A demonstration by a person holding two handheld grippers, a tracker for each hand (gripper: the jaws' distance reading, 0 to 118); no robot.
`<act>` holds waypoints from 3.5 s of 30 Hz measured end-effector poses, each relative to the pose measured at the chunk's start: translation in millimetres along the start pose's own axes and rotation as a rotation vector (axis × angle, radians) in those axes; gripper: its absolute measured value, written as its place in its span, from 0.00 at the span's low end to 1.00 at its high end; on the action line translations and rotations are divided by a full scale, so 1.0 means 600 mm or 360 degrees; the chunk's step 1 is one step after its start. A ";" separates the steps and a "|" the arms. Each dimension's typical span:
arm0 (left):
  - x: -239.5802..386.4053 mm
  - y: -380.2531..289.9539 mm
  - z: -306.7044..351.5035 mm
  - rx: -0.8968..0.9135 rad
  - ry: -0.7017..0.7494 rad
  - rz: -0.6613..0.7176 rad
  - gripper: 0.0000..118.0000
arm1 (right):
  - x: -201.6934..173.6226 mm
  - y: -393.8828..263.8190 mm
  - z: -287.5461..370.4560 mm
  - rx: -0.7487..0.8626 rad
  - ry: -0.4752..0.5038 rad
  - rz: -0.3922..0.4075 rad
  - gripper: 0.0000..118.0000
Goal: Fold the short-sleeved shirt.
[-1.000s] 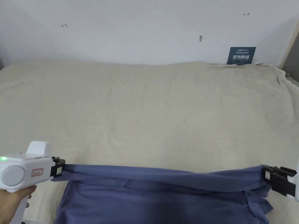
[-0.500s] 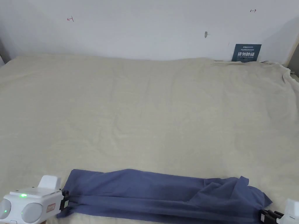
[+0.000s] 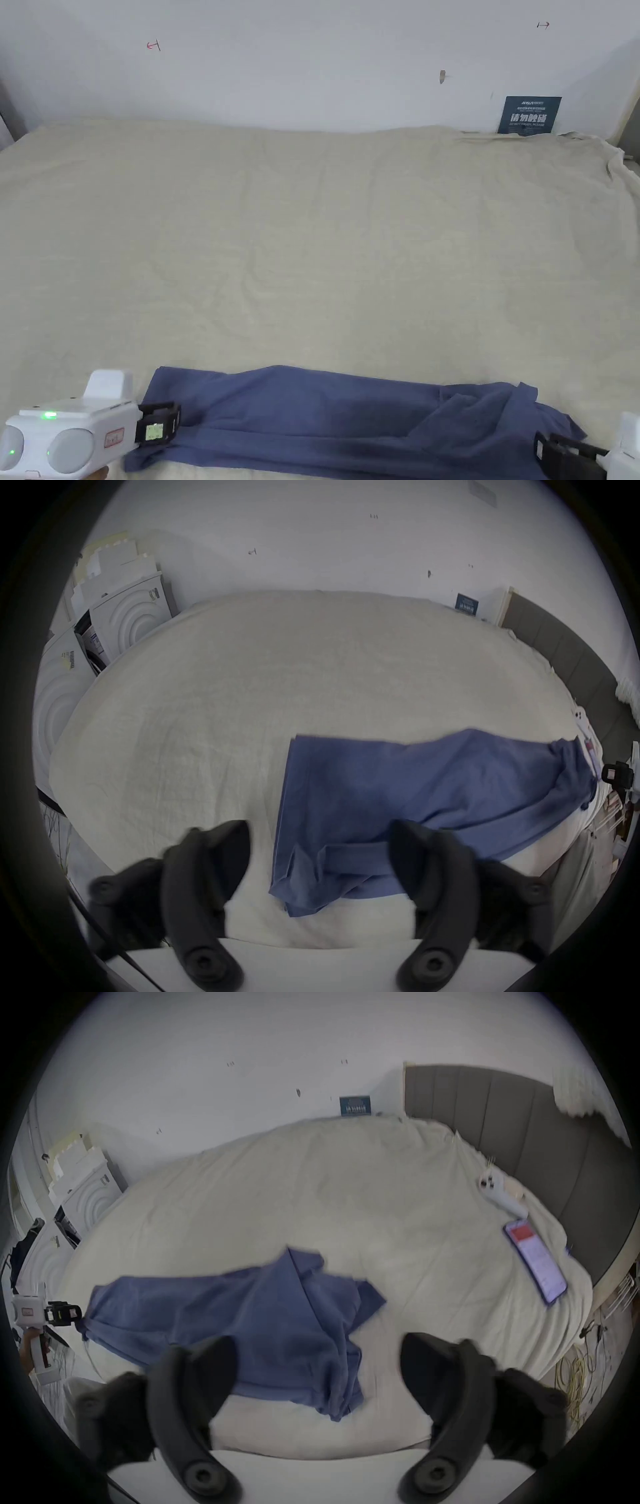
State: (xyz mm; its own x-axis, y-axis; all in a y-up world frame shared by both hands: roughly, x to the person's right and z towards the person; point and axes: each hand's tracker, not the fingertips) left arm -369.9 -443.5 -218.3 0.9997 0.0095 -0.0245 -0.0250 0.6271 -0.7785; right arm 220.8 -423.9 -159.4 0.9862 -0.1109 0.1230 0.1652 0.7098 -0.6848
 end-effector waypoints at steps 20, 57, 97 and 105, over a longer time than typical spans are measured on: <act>0.049 0.095 0.110 0.0584 0.0016 0.0055 0.08 | -0.107 0.128 0.109 0.0503 -0.0008 0.0081 0.44; -0.119 0.059 -0.097 -0.0280 -0.0480 0.0275 0.66 | -0.116 0.132 0.052 0.0391 -0.0037 0.0078 0.00; -0.206 0.105 -0.006 -0.0250 -0.0193 0.0335 0.01 | -0.101 0.134 0.053 0.0380 0.0007 0.0030 0.00; -0.062 0.141 0.043 -0.0313 -0.0207 0.0192 0.01 | -0.091 0.126 0.060 0.0379 0.0023 0.0027 0.00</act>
State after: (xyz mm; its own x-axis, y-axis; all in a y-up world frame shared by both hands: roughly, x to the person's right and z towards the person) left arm -409.0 -371.1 -267.1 0.9817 0.1828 -0.0536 -0.1324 0.4521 -0.8821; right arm 178.8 -339.2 -192.2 0.9891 -0.1065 0.1015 0.1432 0.8554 -0.4978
